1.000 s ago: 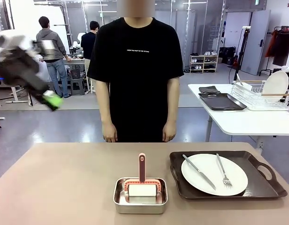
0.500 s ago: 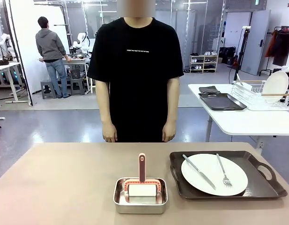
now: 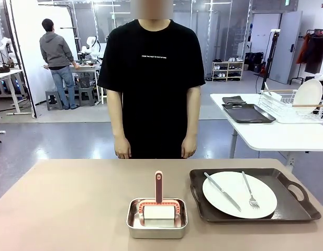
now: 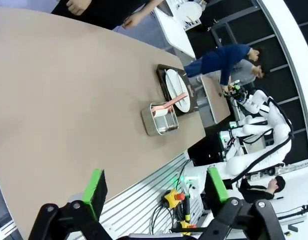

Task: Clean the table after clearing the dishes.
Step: When the right (or left) Handle tray is removed, use the right hand (or left hand) to clean the right (or left) side of the table with the Lint Roller.

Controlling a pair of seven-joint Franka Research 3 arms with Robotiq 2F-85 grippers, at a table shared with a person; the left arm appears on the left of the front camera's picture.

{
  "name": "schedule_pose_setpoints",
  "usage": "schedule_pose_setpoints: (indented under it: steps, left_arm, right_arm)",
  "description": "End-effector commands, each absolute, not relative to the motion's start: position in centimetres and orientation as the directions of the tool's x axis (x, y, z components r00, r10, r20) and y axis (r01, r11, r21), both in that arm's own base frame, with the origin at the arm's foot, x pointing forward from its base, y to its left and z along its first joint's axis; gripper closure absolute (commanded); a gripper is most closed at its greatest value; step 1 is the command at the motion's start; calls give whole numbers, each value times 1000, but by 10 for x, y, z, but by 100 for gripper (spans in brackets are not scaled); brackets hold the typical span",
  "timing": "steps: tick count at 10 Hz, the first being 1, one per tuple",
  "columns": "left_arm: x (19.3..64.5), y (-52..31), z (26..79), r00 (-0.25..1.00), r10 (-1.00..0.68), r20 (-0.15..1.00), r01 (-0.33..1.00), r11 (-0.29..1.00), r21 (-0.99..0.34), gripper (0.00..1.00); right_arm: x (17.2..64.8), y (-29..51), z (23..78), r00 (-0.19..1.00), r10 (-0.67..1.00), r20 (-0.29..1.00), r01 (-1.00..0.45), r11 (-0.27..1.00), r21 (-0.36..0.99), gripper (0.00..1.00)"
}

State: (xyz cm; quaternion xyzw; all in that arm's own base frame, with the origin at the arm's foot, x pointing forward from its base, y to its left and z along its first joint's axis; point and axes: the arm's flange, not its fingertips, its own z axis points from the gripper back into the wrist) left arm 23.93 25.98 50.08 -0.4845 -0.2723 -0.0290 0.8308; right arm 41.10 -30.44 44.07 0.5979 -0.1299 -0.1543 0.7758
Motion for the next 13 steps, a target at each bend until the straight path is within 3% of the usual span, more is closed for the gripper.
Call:
schedule_pose_setpoints:
  steps: [1, 13]
  left_arm:
    - [239, 268, 502, 847, 190, 496, 353, 496, -793, 0]
    - [237, 264, 496, 852, 215, 477, 313, 520, -795, 0]
  right_arm:
    - [410, -303, 444, 918, -397, 21, 80, 235, 969, 0]
    - [410, -303, 444, 918, -397, 21, 80, 235, 969, 0]
